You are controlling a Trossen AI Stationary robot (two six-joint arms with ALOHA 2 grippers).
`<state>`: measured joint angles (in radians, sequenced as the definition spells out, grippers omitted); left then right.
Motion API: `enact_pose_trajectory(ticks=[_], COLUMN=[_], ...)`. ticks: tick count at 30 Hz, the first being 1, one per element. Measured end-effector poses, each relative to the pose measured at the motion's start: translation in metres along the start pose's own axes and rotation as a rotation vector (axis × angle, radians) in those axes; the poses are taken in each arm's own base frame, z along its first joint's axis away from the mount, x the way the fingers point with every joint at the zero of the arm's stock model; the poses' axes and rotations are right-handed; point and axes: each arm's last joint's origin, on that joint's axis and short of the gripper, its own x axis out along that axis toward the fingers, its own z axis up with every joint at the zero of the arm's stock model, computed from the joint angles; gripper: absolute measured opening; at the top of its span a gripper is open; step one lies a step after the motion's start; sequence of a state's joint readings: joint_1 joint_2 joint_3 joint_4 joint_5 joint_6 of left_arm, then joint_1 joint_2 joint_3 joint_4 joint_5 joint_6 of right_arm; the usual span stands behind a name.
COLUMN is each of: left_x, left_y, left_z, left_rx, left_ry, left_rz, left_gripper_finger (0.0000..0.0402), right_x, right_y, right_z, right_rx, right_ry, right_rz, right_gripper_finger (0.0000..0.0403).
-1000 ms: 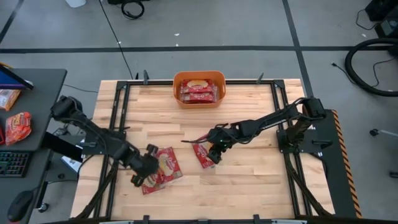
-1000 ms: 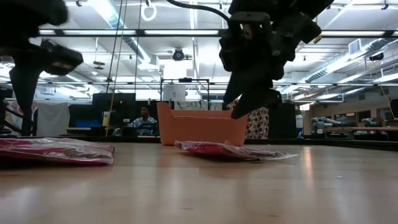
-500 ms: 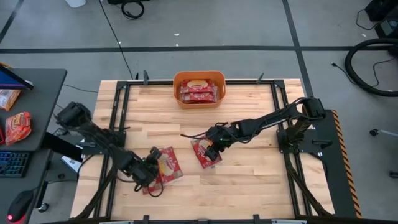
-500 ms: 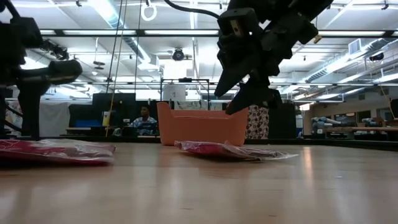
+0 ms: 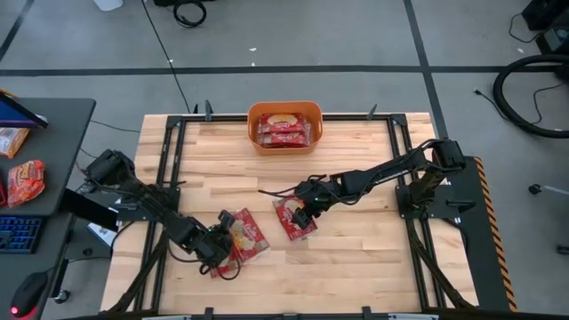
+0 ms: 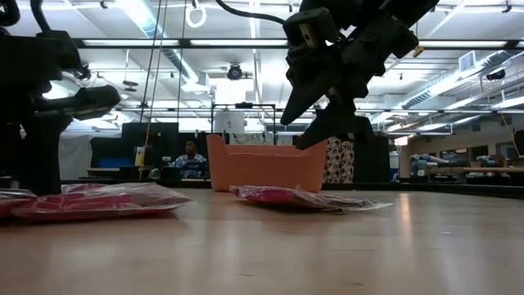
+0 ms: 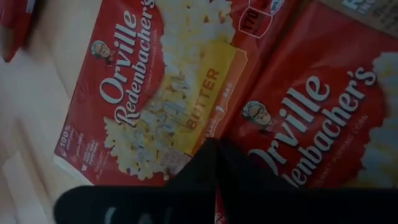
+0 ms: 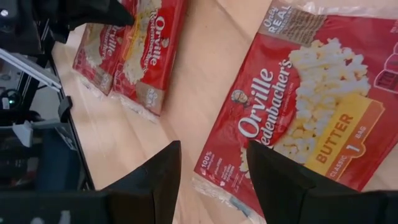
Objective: Sort popcorn bags into baskets
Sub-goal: Put the red popcorn bag into the orange bin
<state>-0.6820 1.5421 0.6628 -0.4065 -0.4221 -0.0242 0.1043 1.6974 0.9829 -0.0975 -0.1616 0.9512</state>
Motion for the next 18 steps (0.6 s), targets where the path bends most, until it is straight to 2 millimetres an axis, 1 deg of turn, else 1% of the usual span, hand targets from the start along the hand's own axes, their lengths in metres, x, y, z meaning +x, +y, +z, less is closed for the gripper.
enact_pose_trajectory(ticks=[5,15,18], left_x=[0.000,-0.021,-0.022], left_y=[0.003,0.013,0.014], left_z=[0.001,0.001,0.002], left_rx=[-0.034,-0.049,-0.051], left_ry=[-0.010,-0.090,-0.100], left_rz=[0.000,0.006,0.011], left_gripper_finger=[0.0005,0.0002,0.0002], right_x=[0.000,0.000,0.000], right_y=[0.000,0.001,0.002], right_z=[0.000,0.000,0.001], right_rx=[0.000,0.000,0.012], right_ry=[0.015,0.011,0.000], right_rz=[0.011,0.017,0.032], right_gripper_finger=[0.0188,0.0188,0.0188])
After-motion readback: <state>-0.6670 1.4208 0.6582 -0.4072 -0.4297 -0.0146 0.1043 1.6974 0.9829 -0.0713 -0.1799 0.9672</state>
